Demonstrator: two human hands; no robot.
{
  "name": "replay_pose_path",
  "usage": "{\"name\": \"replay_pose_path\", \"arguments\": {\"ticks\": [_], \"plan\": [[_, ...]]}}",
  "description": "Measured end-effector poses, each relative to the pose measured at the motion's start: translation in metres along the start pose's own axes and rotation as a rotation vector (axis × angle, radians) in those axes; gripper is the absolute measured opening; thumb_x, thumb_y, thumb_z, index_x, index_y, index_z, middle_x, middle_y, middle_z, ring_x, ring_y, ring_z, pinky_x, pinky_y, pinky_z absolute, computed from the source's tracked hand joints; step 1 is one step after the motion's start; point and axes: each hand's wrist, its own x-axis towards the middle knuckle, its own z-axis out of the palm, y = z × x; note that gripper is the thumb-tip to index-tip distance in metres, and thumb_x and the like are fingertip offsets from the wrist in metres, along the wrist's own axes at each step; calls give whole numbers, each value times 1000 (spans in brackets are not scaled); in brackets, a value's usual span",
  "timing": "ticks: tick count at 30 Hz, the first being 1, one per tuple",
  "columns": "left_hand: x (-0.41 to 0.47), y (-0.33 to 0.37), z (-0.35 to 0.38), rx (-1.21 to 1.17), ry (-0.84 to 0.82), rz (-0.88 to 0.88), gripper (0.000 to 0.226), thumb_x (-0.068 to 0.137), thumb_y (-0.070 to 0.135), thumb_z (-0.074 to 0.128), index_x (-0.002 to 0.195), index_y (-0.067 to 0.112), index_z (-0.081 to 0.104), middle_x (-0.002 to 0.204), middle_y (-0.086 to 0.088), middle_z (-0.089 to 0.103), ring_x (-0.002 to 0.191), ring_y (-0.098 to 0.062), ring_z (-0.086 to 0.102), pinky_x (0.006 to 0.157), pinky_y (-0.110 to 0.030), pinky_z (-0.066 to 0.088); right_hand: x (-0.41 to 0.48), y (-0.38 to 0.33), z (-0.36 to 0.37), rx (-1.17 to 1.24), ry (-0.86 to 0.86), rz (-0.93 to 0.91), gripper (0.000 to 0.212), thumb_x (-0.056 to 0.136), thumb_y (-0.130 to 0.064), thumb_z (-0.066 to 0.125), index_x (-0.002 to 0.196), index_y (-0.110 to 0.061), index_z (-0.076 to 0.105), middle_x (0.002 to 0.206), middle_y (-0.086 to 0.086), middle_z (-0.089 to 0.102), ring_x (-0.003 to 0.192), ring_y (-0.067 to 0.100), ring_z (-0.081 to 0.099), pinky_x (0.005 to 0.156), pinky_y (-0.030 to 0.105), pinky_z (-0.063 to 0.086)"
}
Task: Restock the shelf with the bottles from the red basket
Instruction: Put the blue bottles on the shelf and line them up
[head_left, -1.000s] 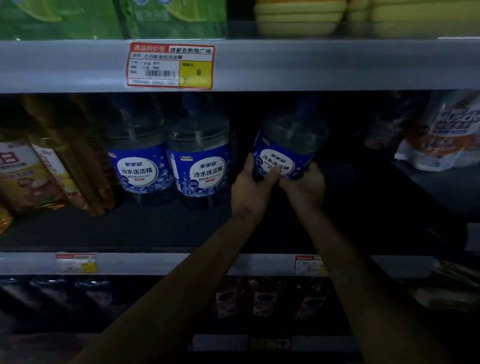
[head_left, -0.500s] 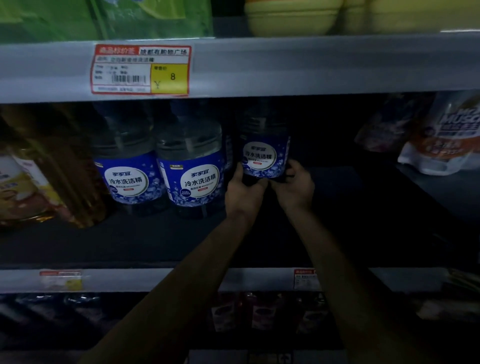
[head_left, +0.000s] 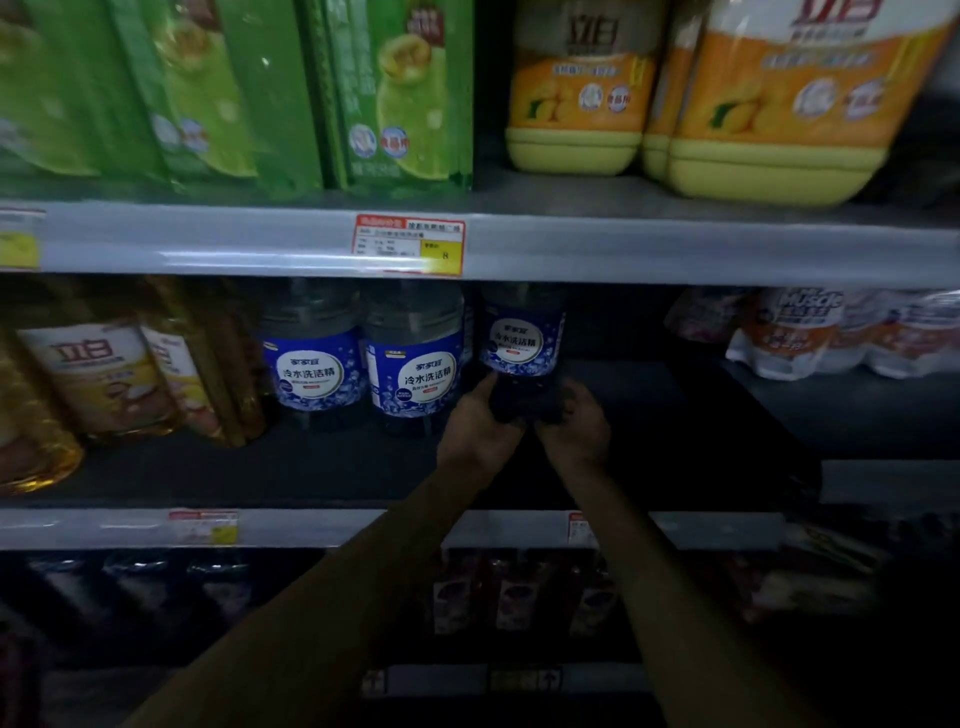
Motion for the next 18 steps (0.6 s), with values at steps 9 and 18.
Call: {"name": "replay_pose_path", "arguments": {"ticks": [9,18], "plan": [[-98,6,-92,681,-52,172,87,94,61,56,164,43,7,174,1,5,160,-26,11,126,-59,17,-97,-30,-18,-516,-230,-327,99,71,-70,66,157,-33,31,158,9,33,144,32,33,116,50,34],[-209,-40,-222,973,-47,77,95,84,73,41,161,47,-8,174,1,-13,160,-27,-9,126,-62,9,-204,-95,20,-765,-427,-685,102,90,-62,63,162,-32,-1,170,6,-14,156,33,-13,126,53,-1]]}}
